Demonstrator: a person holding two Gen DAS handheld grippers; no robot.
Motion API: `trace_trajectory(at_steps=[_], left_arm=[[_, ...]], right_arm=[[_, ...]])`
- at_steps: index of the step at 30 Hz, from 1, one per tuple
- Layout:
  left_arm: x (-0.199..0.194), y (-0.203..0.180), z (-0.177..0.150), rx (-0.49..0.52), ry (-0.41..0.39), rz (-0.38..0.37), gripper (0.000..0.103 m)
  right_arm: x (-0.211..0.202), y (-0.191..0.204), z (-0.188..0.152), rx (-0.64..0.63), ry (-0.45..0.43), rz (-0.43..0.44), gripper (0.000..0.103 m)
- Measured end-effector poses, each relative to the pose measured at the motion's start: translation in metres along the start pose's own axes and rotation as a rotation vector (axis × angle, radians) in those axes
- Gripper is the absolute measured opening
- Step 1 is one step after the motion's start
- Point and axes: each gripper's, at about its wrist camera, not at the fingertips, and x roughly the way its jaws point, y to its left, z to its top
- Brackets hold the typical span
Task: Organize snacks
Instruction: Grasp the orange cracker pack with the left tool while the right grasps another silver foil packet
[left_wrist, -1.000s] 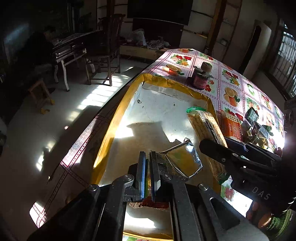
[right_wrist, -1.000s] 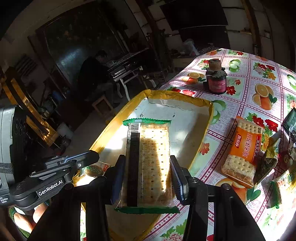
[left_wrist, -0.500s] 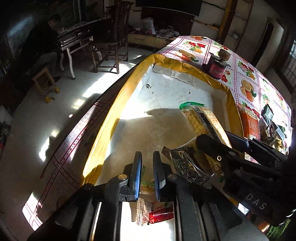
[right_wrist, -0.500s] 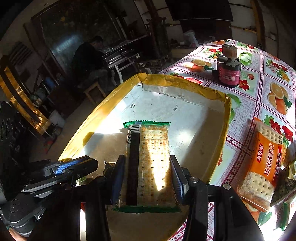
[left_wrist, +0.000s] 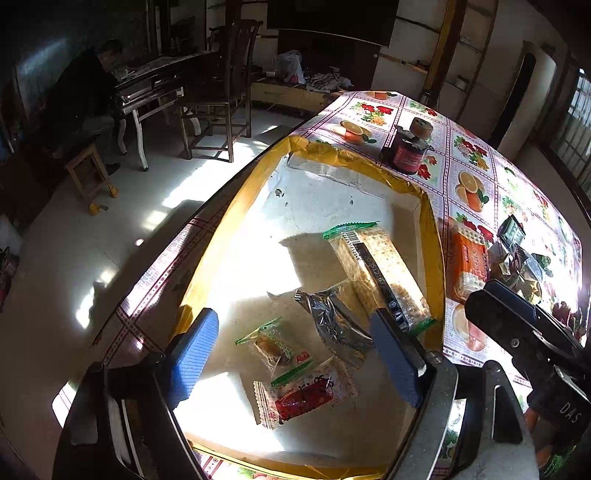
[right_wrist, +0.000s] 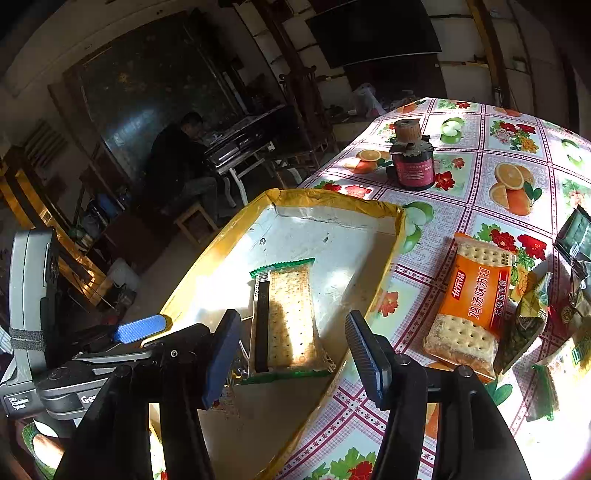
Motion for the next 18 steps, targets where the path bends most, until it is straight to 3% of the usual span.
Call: trace_trajectory(at_steps=[8,12,18], left_arm=[[-0.019,-0.074,-0.013,0.160,0.008,-0.050,0.090],[-0.020,-0.118,-0.021,0.235,0.016,-0.097,0.091],[-0.002,-0.160,-0.018,0.271,0.044,-0.085,0.091]], right_arm=[[-0.094,-0.067,-0.052,0.152,-0.088,-0.130,0.075],[-0.125,-0.106,-0.075,0.246,-0.094,-0.214,0.076],[-0.158,-0.143,-0.093,0.328,-0.125,-0.277,0.075]])
